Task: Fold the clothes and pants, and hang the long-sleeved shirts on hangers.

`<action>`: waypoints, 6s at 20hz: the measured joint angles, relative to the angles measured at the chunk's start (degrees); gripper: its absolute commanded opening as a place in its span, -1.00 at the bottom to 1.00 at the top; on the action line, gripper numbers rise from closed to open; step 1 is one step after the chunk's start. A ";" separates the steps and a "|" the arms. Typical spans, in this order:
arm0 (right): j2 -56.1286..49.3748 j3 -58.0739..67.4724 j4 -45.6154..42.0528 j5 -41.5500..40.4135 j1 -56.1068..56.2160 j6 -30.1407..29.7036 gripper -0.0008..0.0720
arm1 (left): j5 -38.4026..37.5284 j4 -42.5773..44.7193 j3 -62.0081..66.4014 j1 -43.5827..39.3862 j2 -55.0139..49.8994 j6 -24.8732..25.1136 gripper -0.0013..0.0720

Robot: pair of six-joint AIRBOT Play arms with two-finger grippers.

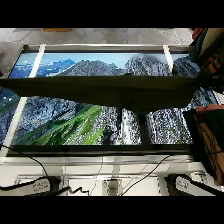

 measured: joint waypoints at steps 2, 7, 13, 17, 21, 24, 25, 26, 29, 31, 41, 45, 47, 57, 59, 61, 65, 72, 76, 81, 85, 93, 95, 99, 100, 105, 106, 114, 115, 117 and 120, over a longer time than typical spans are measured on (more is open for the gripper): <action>3.85 -6.43 -0.70 0.57 -0.02 -1.11 -0.91 | 1.75 0.52 -9.05 0.63 5.07 0.59 -0.93; 18.64 -30.93 -2.08 1.14 -0.07 -2.36 -0.90 | 5.77 0.48 -36.24 3.58 19.74 3.21 -0.93; 32.26 -44.28 -7.41 10.47 -0.07 -2.62 -0.90 | 3.52 4.61 -54.86 10.69 31.28 6.58 -0.93; 35.19 -45.86 -9.79 19.93 -0.07 -2.62 -0.90 | 3.54 6.21 -57.94 14.58 32.65 9.90 -0.93; 35.98 -46.27 -12.74 23.34 -0.07 -2.60 -0.90 | 8.59 6.99 -58.80 15.78 32.79 11.30 -0.93; 36.13 -46.38 -16.90 25.24 -0.04 -2.58 -0.90 | 14.10 7.98 -58.97 16.06 32.70 11.76 -0.93; 36.15 -46.38 -18.14 25.66 -0.07 -2.58 -0.90 | 16.46 8.50 -58.99 16.13 32.65 11.78 -0.93; 36.15 -46.40 -19.06 25.88 -0.07 -2.58 -0.90 | 18.47 8.81 -58.99 16.15 32.63 11.89 -0.93; 36.15 -46.38 -20.70 26.36 -0.02 -2.54 -0.90 | 22.34 9.55 -59.01 16.20 32.41 11.89 -0.93; 36.15 -46.38 -21.24 26.36 -0.02 -2.54 -0.90 | 22.14 9.90 -59.01 16.20 31.95 11.89 -0.93; 36.20 -46.38 -20.57 22.75 -0.02 -2.49 0.80 | 9.97 10.19 -58.58 16.17 29.73 11.89 0.93; 36.06 -45.59 -21.14 13.57 -0.02 -1.62 0.48 | 10.73 9.31 -55.74 15.69 29.64 11.65 0.60; 34.60 -43.54 -21.31 7.56 -0.07 0.22 0.48 | 12.15 7.23 -53.79 15.45 29.64 11.56 0.60; 2.89 -17.53 -6.32 8.55 -6.23 -8.83 0.06 | 16.55 1.31 -50.73 11.23 29.62 11.47 0.60; -2.10 -14.88 1.70 12.94 -11.50 -14.71 0.06 | 16.74 1.20 -50.69 10.32 29.64 11.47 0.60; -5.40 -14.78 7.17 17.22 -16.79 -19.47 0.38 | 17.03 1.07 -50.66 9.35 29.62 11.47 0.60; -8.87 -19.54 12.39 19.98 -23.43 -26.01 0.65 | 17.81 0.94 -50.64 6.86 29.59 11.47 0.60; -14.95 -23.93 18.84 15.13 -25.77 -32.63 0.62 | 18.45 0.92 -50.64 -1.84 29.59 11.50 0.60; -16.28 -24.20 20.31 11.56 -25.46 -33.48 0.48 | 18.47 0.92 -50.64 -6.71 29.59 11.50 0.60; -19.43 -24.26 23.37 13.46 -21.07 -38.69 0.28 | 18.36 -0.20 -50.64 -14.03 29.59 11.50 0.60; -20.79 -24.48 24.90 12.66 -17.53 -44.17 -0.90 | 18.16 -7.89 -50.62 -20.59 28.92 11.50 0.60; -21.03 -24.41 28.48 12.72 -16.00 -47.47 -0.90 | 18.51 -22.51 -40.61 -36.98 14.95 11.72 0.60; -21.03 -24.41 28.92 12.98 -15.93 -47.58 -0.90 | 18.99 -24.22 -35.15 -41.92 9.49 11.76 0.40; -21.03 -24.41 29.29 13.11 -15.91 -47.76 -0.90 | 19.89 -26.40 -21.86 -50.03 -3.74 11.89 0.78; -21.03 -24.41 29.33 13.18 -15.91 -47.78 -0.90 | 20.11 -27.89 -18.05 -51.23 -7.30 11.89 1.00; -21.03 -24.41 29.53 13.22 -15.91 -47.84 -0.90 | 21.07 -36.81 -1.66 -53.59 -22.08 11.69 1.00; -21.03 -24.41 29.55 13.20 -15.91 -47.84 -0.89 | 21.53 -37.90 0.98 -53.81 -24.46 11.67 1.00; -21.03 -24.41 29.73 12.35 -15.89 -47.84 -0.90 | 27.15 -43.17 10.05 -54.60 -35.85 11.69 0.97; -21.00 -24.41 29.75 12.20 -15.89 -47.84 -0.90 | 28.02 -44.06 10.34 -54.82 -36.79 11.67 0.95; -21.00 -24.41 29.79 11.96 -15.89 -47.84 -0.90 | 30.58 -45.27 10.69 -55.36 -38.32 11.67 0.84; -21.00 -24.41 29.79 11.78 -15.89 -47.84 -0.90 | 35.82 -46.29 10.93 -56.46 -40.00 11.69 -0.94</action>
